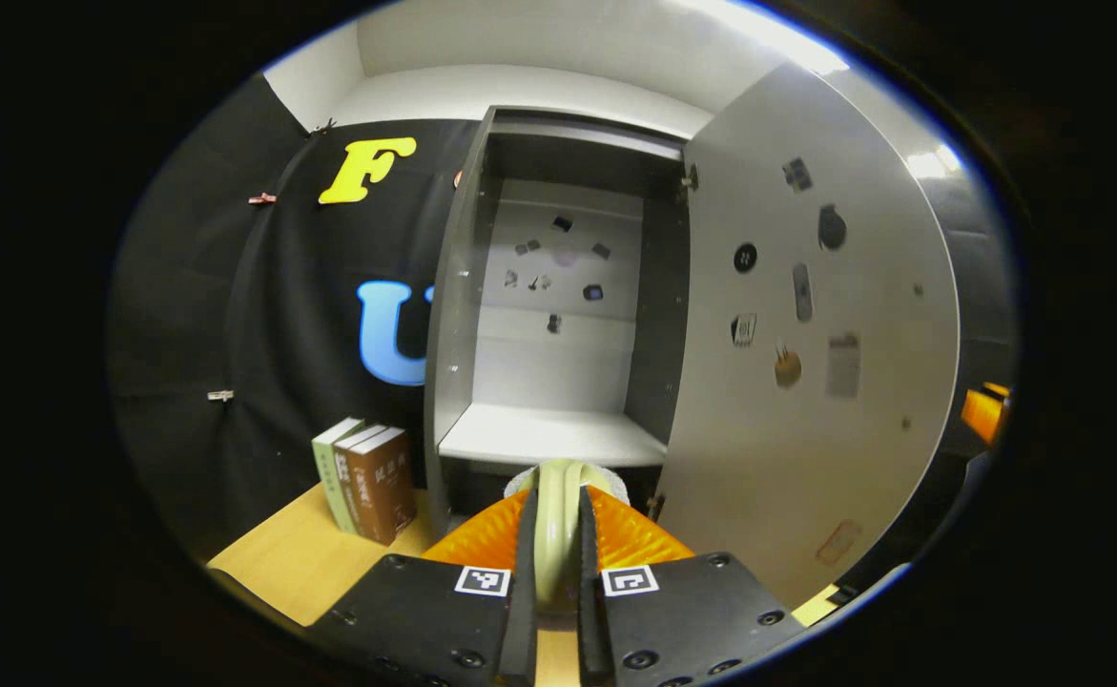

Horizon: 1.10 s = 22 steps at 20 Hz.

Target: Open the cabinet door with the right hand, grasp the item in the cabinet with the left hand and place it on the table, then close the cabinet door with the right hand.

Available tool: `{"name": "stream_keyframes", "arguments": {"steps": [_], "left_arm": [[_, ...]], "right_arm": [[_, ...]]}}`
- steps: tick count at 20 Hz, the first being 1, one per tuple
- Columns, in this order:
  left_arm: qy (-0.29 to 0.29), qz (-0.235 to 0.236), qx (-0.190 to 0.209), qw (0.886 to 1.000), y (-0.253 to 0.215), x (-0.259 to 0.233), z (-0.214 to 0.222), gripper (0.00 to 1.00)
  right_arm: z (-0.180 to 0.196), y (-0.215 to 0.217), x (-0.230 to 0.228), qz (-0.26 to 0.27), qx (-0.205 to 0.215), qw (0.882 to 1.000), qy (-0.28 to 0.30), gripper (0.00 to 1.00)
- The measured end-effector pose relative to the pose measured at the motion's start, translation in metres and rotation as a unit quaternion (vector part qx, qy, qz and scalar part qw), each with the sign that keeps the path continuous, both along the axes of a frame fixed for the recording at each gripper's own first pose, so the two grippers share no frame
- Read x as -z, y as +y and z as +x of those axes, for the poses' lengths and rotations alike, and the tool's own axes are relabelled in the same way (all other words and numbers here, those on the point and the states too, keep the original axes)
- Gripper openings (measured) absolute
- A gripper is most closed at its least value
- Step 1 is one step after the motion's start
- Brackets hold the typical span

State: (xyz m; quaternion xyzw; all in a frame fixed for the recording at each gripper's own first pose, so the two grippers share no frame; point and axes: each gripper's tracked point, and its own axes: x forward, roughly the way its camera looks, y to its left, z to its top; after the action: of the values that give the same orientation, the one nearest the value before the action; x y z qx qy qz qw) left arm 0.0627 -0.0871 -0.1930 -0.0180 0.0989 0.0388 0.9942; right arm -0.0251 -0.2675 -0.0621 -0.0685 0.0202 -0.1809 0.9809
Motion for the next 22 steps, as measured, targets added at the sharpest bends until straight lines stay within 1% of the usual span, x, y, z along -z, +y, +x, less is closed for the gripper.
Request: {"name": "stream_keyframes", "arguments": {"steps": [2, 4, 7, 10, 12, 14, 17, 20, 22], "left_arm": [[0.022, 0.007, 0.007, 1.0, -0.01, 0.042, -0.018, 0.21], [0.04, 0.008, 0.021, 0.999, -0.022, 0.082, -0.033, 0.19], [0.044, 0.002, 0.026, 0.999, -0.033, 0.131, -0.045, 0.22], [0.058, -0.008, 0.012, 0.998, -0.033, 0.18, -0.047, 0.19], [0.073, -0.027, -0.005, 0.997, -0.032, 0.214, -0.05, 0.21], [0.079, -0.039, -0.018, 0.996, -0.032, 0.241, -0.053, 0.21], [0.11, -0.03, -0.034, 0.993, -0.03, 0.283, -0.059, 0.22], [0.132, -0.035, -0.039, 0.99, -0.035, 0.308, -0.066, 0.23], [0.139, -0.027, -0.038, 0.989, -0.038, 0.314, -0.069, 0.24]], "right_arm": [[-0.009, -0.006, 0.006, -0.021, 0.005, 1.0, 0.01, 0.97], [-0.004, 0.0, 0.013, -0.03, -0.005, 0.999, 0.02, 0.97], [0.009, 0.012, 0.028, -0.034, -0.025, 0.999, 0.022, 0.97], [0.019, 0.021, 0.048, -0.06, -0.05, 0.997, 0.024, 0.97], [0.021, 0.021, 0.068, -0.061, -0.06, 0.996, 0.033, 0.97], [0.023, 0.014, 0.085, -0.069, -0.056, 0.995, 0.036, 0.97], [0.028, 0.0, 0.116, -0.075, -0.051, 0.994, 0.066, 0.97], [0.031, -0.006, 0.125, -0.068, -0.052, 0.994, 0.073, 0.98], [0.031, -0.011, 0.128, -0.072, -0.051, 0.993, 0.076, 0.98]]}}
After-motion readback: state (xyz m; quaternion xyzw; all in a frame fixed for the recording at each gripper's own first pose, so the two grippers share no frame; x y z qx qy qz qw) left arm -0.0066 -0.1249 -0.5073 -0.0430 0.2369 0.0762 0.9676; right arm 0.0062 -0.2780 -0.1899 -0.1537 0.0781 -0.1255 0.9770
